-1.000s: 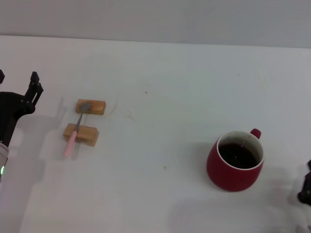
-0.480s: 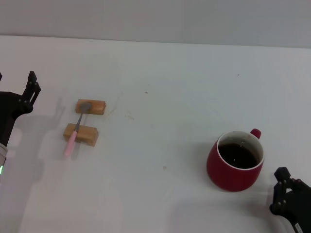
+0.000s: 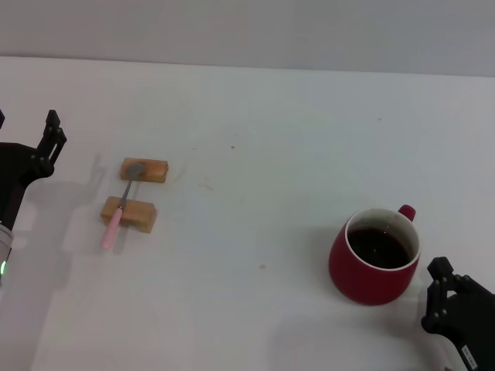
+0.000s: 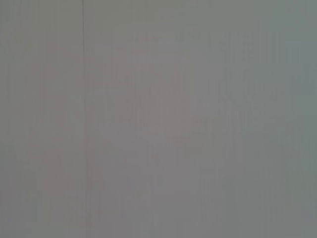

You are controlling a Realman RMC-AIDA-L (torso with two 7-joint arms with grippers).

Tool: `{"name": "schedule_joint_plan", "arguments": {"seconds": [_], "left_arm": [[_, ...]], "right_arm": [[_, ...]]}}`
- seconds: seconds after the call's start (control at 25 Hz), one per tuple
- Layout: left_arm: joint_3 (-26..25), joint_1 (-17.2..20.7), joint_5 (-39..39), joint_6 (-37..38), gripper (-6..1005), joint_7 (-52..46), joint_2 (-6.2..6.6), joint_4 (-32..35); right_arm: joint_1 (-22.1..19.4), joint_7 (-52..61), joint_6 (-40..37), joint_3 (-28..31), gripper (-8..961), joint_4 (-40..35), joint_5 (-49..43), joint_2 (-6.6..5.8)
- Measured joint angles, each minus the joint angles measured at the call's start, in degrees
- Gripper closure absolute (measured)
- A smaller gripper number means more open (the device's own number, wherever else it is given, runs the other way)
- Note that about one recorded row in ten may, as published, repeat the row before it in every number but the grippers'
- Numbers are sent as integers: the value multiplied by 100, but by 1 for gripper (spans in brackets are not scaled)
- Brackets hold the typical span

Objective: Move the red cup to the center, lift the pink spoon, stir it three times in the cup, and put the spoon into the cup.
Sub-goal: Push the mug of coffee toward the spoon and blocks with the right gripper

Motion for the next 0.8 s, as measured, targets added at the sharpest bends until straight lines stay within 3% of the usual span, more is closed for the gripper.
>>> {"name": "schedule_joint_plan", "arguments": {"seconds": [0.8], "left_arm": [[0, 6, 0, 22, 200, 0, 0, 15]], "right_arm": [[281, 5, 264, 1, 954, 0, -67, 0]]}}
